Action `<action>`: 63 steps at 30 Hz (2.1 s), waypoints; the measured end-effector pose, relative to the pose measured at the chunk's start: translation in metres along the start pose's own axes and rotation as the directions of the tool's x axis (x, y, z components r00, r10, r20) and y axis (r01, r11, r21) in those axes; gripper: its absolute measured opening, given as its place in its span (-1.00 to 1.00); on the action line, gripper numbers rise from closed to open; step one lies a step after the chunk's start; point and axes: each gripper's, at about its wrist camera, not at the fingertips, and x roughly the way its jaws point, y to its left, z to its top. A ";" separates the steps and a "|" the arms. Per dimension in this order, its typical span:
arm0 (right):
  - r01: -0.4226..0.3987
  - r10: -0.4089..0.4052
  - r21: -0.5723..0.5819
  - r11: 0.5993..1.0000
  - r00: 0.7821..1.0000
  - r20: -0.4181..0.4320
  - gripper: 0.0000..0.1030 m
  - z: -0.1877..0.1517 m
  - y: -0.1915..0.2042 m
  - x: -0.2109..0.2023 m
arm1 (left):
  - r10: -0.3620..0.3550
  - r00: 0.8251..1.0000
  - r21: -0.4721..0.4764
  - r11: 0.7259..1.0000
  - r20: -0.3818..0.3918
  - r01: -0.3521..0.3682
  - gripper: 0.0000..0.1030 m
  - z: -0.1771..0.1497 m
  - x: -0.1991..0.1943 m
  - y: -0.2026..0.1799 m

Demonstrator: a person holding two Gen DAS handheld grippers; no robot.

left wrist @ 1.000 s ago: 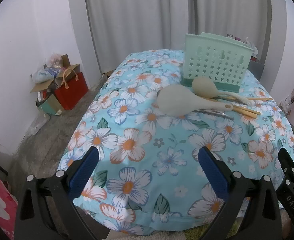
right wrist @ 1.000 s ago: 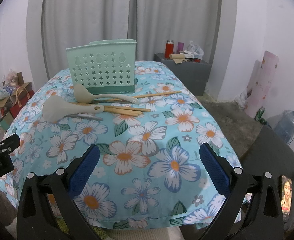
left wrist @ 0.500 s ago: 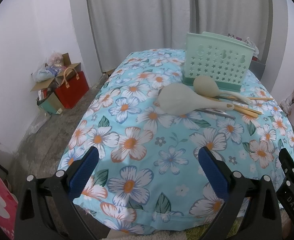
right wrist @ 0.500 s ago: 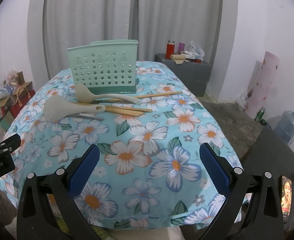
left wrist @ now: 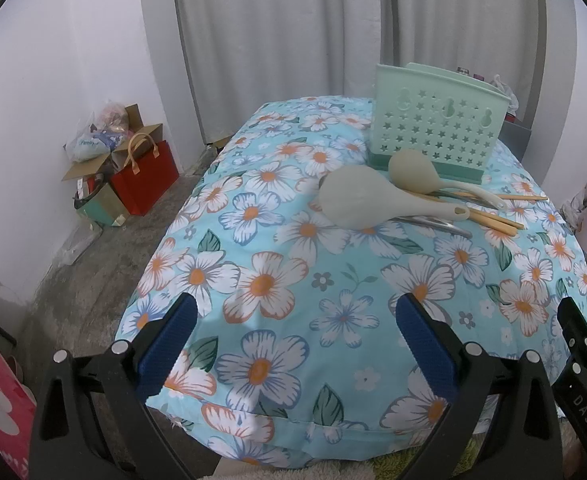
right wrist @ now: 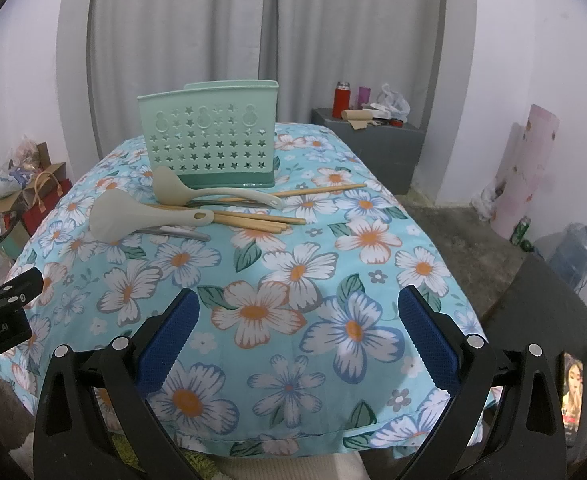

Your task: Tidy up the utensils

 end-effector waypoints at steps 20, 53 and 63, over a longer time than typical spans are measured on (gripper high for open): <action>0.000 0.000 0.000 1.000 1.000 0.000 0.85 -0.001 0.002 -0.001 | 0.001 1.000 -0.001 1.000 -0.001 -0.001 0.89 0.000 0.000 0.000; -0.085 0.073 -0.117 0.990 0.992 -0.107 0.85 0.013 0.038 0.047 | -0.046 0.998 0.004 0.999 -0.037 0.046 0.89 0.022 0.053 0.019; -0.179 0.150 -0.124 0.976 0.966 -0.211 0.85 0.000 0.053 0.086 | -0.360 0.932 -0.167 0.922 -0.041 0.348 0.89 0.057 0.094 0.034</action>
